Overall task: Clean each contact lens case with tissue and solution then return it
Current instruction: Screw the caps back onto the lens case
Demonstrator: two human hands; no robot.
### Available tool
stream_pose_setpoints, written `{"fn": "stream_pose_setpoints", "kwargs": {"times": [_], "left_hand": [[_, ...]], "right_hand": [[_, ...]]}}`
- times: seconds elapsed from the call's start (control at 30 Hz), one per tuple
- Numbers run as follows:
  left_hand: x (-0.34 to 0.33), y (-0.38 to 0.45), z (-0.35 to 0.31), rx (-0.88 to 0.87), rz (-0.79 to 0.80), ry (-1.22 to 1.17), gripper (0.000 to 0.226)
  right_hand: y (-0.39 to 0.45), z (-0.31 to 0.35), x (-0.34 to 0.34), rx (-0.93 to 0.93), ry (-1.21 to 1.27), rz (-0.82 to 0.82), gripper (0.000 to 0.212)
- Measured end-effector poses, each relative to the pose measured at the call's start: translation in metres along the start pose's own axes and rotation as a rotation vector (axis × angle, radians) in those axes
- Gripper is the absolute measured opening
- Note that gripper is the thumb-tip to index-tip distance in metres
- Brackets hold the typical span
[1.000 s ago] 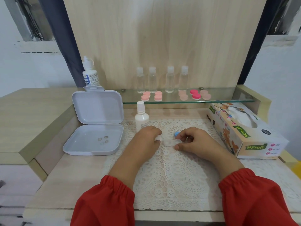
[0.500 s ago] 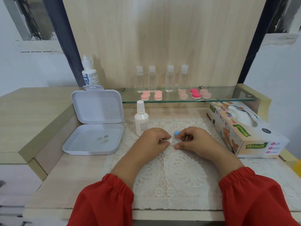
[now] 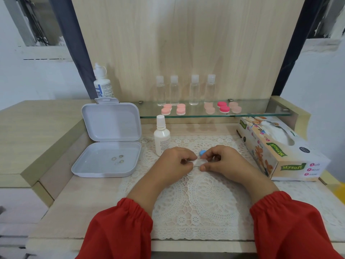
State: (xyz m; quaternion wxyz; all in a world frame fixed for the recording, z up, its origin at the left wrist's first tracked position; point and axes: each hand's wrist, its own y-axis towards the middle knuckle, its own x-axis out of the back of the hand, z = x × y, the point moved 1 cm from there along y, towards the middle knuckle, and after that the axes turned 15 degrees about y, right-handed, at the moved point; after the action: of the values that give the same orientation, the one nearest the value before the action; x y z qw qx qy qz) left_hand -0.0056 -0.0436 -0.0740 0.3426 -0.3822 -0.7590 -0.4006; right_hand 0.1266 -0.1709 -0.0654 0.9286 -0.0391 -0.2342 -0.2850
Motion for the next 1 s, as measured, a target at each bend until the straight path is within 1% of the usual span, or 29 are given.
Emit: {"fn": "stream_pose_setpoints", "kwargs": {"times": [0.23, 0.37, 0.63, 0.7, 0.83, 1.0], "left_hand": [[-0.0021, 0.0014, 0.0001, -0.032, -0.011, 0.030, 0.021], [-0.0026, 0.0022, -0.0005, -0.014, -0.015, 0.048, 0.022], [-0.0007, -0.0005, 0.0003, 0.122, 0.055, -0.124, 0.028], [-0.0002, -0.0005, -0.0013, 0.117, 0.067, -0.151, 0.025], [-0.0014, 0.0017, -0.0021, 0.093, 0.051, -0.074, 0.030], [-0.0028, 0.0011, 0.0000, 0.085, 0.063, -0.138, 0.036]], "right_hand": [[0.0006, -0.0014, -0.0007, 0.005, 0.017, -0.003, 0.026], [0.0005, -0.0027, -0.0006, 0.003, 0.023, -0.006, 0.027], [0.0018, -0.0041, -0.0010, -0.015, 0.036, -0.006, 0.027], [0.0016, -0.0042, -0.0009, -0.017, 0.040, -0.005, 0.027], [0.0009, -0.0033, -0.0005, -0.020, 0.044, -0.002, 0.026], [0.0014, -0.0023, -0.0009, -0.017, 0.032, -0.004, 0.027]]}}
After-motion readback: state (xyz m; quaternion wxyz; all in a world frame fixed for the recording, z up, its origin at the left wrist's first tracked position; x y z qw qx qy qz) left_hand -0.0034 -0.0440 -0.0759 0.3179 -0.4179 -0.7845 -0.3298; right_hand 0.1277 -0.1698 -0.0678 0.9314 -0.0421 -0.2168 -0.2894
